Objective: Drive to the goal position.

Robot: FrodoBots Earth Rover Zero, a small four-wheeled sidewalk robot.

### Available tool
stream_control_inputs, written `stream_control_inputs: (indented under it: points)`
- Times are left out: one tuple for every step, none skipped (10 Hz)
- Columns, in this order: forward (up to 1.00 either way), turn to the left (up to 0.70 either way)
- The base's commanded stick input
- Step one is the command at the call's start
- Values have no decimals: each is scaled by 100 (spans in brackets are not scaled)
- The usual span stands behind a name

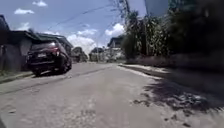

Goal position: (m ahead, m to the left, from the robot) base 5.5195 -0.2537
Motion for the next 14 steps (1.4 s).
stream_control_inputs:
  points:
    - [100,0]
    - [100,0]
    - [100,0]
    - [100,0]
    - [100,0]
    - [100,0]
    - [100,0]
    - [100,0]
    - [100,0]
    - [100,0]
    - [100,0]
    - [100,0]
    - [100,0]
    - [100,0]
